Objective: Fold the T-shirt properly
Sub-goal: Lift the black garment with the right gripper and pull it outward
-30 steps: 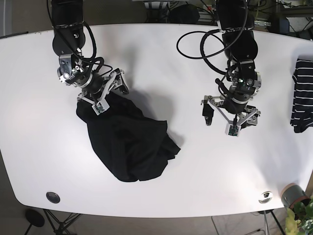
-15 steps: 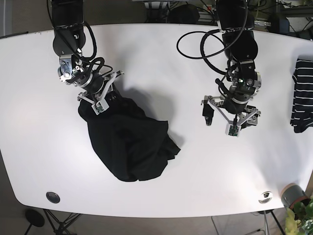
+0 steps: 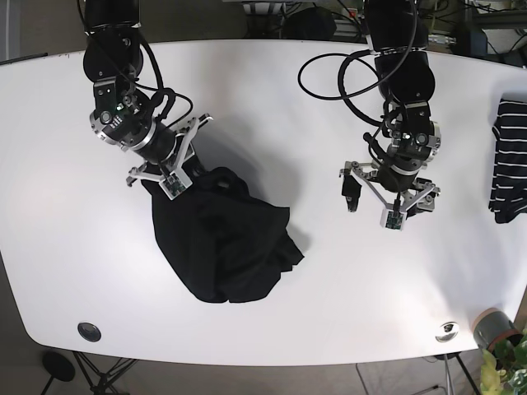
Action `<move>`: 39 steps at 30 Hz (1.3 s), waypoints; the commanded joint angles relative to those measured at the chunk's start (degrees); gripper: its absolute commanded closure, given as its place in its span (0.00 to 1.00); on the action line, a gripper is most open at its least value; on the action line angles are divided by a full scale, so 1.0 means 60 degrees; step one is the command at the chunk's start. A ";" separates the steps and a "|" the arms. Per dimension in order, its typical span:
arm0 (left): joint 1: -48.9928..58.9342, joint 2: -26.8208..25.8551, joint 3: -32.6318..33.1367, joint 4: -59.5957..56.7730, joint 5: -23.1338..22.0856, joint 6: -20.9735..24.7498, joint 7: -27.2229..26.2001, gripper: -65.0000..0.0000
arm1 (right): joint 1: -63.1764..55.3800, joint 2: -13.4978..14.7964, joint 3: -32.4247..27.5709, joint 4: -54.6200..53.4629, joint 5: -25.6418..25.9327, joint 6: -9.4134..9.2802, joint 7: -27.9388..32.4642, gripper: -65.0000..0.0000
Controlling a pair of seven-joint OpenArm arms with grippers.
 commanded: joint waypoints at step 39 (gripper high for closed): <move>0.1953 -0.0424 -0.0169 0.2360 -0.1599 0.0041 -0.0243 0.13 | 1.2437 -0.0217 -0.1582 -0.1455 0.0125 0.1074 -0.1130 0.97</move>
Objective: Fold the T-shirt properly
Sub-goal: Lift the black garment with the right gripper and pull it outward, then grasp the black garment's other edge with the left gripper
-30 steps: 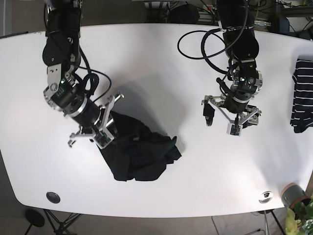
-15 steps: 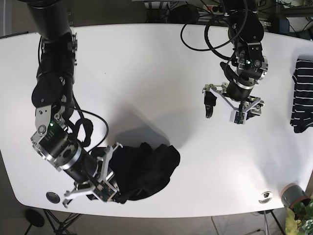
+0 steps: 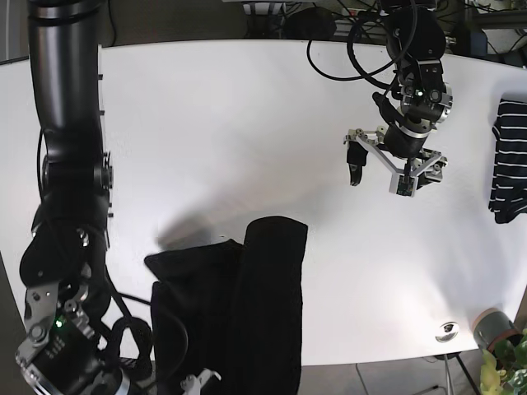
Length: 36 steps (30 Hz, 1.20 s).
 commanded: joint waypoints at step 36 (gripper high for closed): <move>-0.1757 0.0237 0.1640 -0.1694 -0.0109 0.0034 -0.0290 0.12 | 0.1759 -0.0178 0.0021 -0.2151 -0.0035 -0.0052 0.0273 0.97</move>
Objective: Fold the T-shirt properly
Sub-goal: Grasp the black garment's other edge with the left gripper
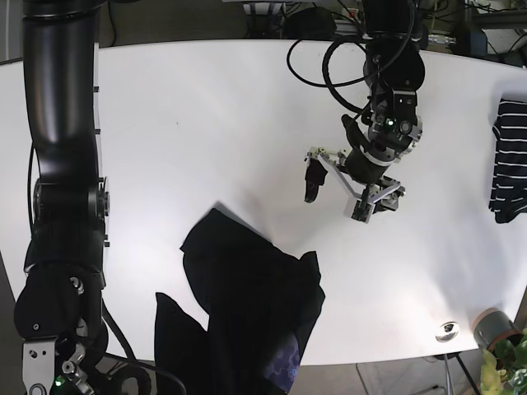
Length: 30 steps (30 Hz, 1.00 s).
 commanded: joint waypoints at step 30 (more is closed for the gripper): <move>-0.2989 0.1300 0.4440 -0.5882 0.0077 0.0433 -0.3071 0.13 | 0.0433 0.0074 0.0141 0.0107 -0.0061 0.0264 0.0419 0.97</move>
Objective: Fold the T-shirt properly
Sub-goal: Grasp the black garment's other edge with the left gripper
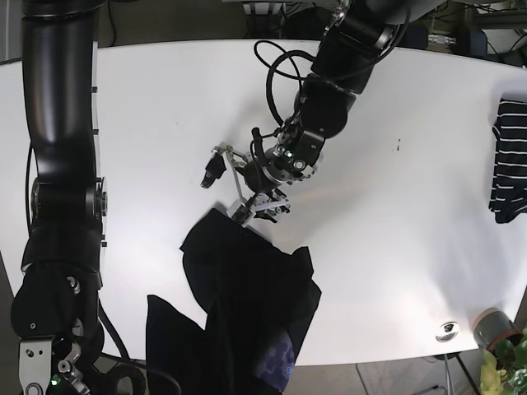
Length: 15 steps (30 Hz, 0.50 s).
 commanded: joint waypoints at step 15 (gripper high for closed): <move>-0.1711 0.0624 0.1677 -0.2815 -0.0142 0.2078 -0.1892 0.12 | 0.0429 0.0096 0.0083 0.0107 0.0030 -0.0021 0.0409 0.97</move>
